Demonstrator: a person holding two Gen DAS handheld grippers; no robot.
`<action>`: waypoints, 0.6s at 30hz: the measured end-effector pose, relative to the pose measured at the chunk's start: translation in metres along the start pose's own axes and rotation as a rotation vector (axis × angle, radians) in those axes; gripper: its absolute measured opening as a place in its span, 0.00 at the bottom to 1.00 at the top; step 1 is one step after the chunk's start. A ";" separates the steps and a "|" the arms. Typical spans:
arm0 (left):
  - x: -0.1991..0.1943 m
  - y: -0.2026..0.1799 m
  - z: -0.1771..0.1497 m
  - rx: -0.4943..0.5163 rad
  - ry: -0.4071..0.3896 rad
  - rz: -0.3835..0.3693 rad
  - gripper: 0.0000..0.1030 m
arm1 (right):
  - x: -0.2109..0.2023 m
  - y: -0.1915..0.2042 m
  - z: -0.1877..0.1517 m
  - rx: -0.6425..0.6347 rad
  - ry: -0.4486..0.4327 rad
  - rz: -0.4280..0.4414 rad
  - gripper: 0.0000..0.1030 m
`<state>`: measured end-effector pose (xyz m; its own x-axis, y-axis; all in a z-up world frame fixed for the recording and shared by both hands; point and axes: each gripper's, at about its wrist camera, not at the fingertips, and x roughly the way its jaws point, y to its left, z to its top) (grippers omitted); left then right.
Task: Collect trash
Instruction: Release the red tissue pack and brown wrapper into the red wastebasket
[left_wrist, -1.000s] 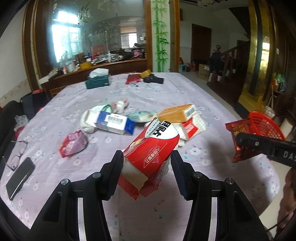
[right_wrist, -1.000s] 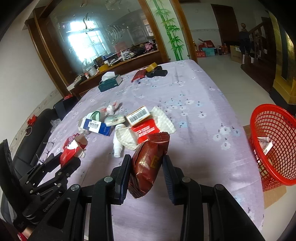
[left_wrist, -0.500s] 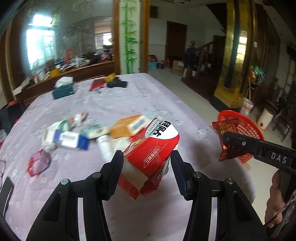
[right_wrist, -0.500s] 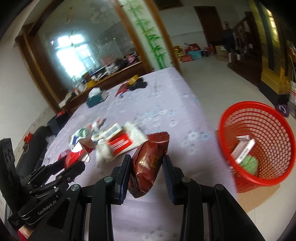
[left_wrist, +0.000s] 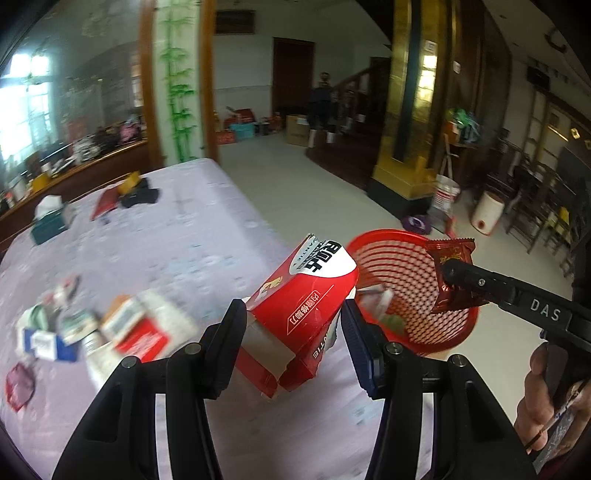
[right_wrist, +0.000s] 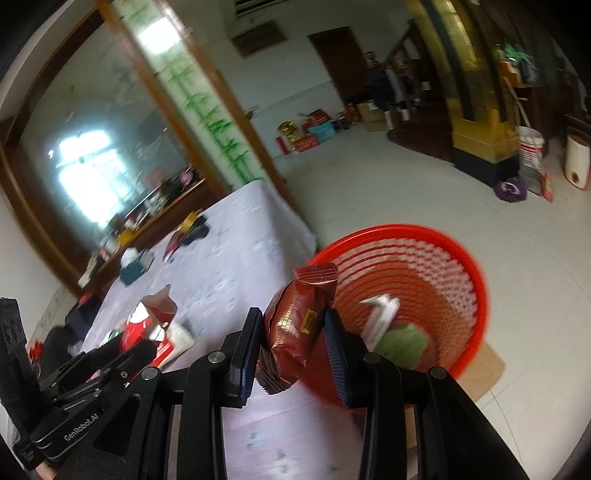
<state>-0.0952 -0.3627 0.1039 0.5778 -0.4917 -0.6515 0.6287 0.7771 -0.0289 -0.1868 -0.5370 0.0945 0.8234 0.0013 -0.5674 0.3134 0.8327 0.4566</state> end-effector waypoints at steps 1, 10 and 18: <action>0.004 -0.006 0.002 0.005 0.003 -0.009 0.50 | -0.003 -0.006 0.002 0.006 -0.007 -0.004 0.36; 0.056 -0.063 0.024 0.051 0.046 -0.088 0.50 | -0.017 -0.056 0.024 0.067 -0.042 -0.056 0.36; 0.087 -0.072 0.025 0.048 0.091 -0.103 0.50 | -0.019 -0.076 0.033 0.081 -0.049 -0.057 0.36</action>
<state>-0.0774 -0.4711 0.0680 0.4603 -0.5286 -0.7132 0.7080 0.7032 -0.0643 -0.2114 -0.6186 0.0930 0.8246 -0.0734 -0.5609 0.3958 0.7833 0.4794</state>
